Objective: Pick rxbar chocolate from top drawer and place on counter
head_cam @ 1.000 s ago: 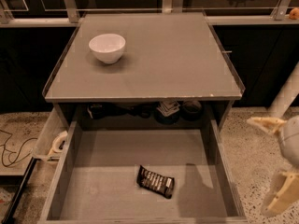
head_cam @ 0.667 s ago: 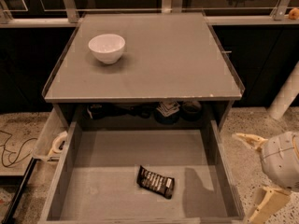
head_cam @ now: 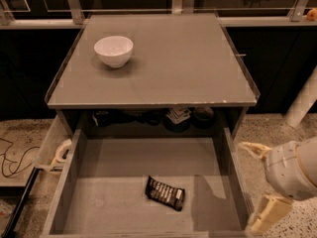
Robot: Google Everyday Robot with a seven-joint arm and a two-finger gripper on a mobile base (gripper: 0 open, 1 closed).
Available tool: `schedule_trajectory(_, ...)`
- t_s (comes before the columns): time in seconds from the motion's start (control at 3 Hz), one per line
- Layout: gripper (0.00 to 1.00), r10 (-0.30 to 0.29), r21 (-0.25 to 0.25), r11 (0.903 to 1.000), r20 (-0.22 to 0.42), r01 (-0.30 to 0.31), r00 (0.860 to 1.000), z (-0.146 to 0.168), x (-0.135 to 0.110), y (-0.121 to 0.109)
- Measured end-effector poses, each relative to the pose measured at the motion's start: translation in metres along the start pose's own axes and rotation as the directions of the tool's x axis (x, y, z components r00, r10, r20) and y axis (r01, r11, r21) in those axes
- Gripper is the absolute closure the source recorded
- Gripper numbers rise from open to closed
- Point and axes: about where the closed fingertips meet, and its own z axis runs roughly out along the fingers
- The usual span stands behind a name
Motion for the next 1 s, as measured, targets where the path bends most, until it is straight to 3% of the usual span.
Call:
schedule_trajectory(0.33,0.00,0.053,-0.002,0.9986,0.063,-0.053,0.997,0.043,-0.011,-0.013)
schedule_trajectory(0.67,0.00,0.084,0.029,0.9957,0.115,-0.088,0.990,0.070,-0.022,-0.029)
schedule_trajectory(1.0,0.00,0.077,0.065,0.9939,0.168,-0.089,0.983,0.099,-0.032,-0.039)
